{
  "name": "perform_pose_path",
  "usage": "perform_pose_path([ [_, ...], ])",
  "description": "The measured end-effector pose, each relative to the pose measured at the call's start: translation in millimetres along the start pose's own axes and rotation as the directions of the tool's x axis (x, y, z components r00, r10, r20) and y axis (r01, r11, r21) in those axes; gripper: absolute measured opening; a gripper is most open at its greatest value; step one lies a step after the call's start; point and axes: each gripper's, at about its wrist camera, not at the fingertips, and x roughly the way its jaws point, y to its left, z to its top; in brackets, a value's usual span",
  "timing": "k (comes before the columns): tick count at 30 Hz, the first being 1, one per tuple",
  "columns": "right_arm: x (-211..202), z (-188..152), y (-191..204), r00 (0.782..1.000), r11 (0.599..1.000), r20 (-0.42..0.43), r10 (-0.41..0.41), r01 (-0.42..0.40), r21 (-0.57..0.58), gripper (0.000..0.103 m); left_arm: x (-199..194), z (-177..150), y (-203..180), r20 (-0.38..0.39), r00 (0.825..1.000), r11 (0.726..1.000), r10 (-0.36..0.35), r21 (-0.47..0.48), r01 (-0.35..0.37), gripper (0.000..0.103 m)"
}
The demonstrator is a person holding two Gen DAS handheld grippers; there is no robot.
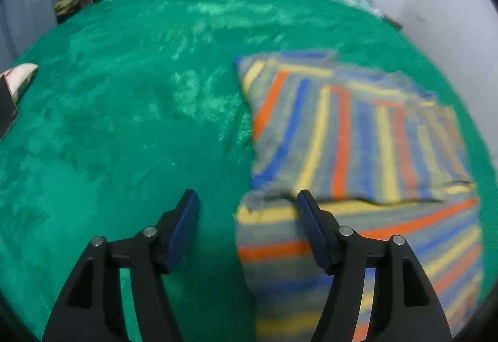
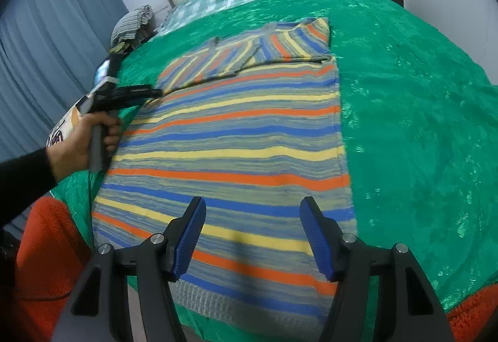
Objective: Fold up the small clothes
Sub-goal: 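Open the left gripper and move both grippers toward the sweater hem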
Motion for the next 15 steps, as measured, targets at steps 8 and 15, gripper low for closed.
perform_pose_path([
  [8,9.0,1.8,-3.6,0.998,1.0,-0.061,-0.008,0.007,-0.012,0.072,-82.5,-87.9,-62.0,0.017,0.986,0.977,-0.167,0.14,0.163,0.096],
  [15,5.0,-15.4,-15.6,0.983,0.993,-0.145,-0.116,0.12,0.021,0.073,-88.8,-161.4,-86.6,-0.105,0.99,0.963,-0.094,0.244,0.118,0.092],
])
